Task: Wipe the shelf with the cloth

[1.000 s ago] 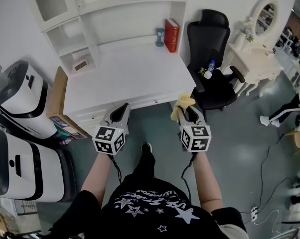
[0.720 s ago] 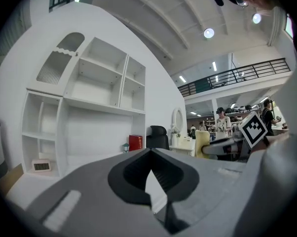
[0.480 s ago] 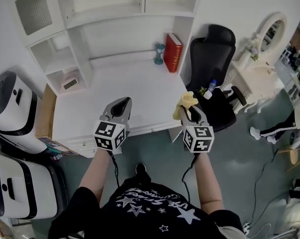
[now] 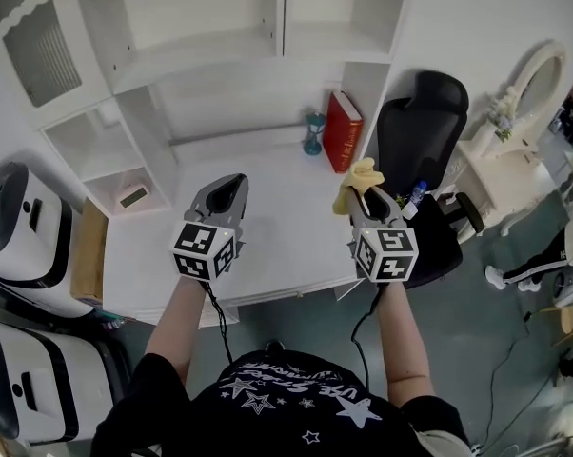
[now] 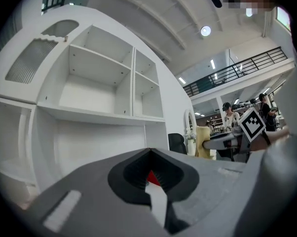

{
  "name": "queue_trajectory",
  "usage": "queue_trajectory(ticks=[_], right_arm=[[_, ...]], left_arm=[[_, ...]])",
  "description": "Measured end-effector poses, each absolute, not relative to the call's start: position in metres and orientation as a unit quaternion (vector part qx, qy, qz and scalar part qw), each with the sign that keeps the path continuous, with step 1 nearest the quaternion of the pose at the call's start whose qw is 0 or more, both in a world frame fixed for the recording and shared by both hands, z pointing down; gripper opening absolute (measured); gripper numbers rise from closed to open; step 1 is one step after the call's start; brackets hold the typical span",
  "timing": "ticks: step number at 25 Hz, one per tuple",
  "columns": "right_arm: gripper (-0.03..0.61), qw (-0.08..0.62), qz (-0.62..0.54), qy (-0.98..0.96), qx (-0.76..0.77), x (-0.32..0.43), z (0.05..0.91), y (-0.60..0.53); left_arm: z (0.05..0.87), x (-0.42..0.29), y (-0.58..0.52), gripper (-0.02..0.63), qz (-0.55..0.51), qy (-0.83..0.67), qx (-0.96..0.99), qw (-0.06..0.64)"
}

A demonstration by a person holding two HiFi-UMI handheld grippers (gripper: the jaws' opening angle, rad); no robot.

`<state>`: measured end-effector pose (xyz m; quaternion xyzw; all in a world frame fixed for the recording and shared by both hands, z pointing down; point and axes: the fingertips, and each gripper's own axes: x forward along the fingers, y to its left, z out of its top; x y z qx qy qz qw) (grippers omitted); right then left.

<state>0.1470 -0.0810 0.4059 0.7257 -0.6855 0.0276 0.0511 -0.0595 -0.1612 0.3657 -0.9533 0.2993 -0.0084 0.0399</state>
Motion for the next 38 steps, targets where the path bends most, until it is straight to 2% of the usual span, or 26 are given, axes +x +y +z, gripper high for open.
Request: queue_trajectory(ticks=[9, 20, 26, 38], right_arm=[[0.129, 0.052, -0.036, -0.729, 0.681, 0.165, 0.326, -0.164], [0.129, -0.022, -0.092, -0.808, 0.581, 0.187, 0.191, -0.253], [0.129, -0.017, -0.148, -0.824, 0.547, 0.192, 0.134, -0.3], [0.129, -0.031, -0.078, -0.868, 0.489, 0.183, 0.065, -0.434]], left_arm=[[0.311, -0.037, -0.227, 0.0, 0.008, 0.34, -0.938, 0.062], [0.235, -0.007, -0.289, 0.0, 0.046, 0.42, -0.903, 0.085], [0.203, 0.008, -0.311, 0.0, 0.058, 0.453, -0.884, 0.101], [0.161, 0.014, -0.349, 0.0, 0.053, 0.503, -0.857, 0.1]])
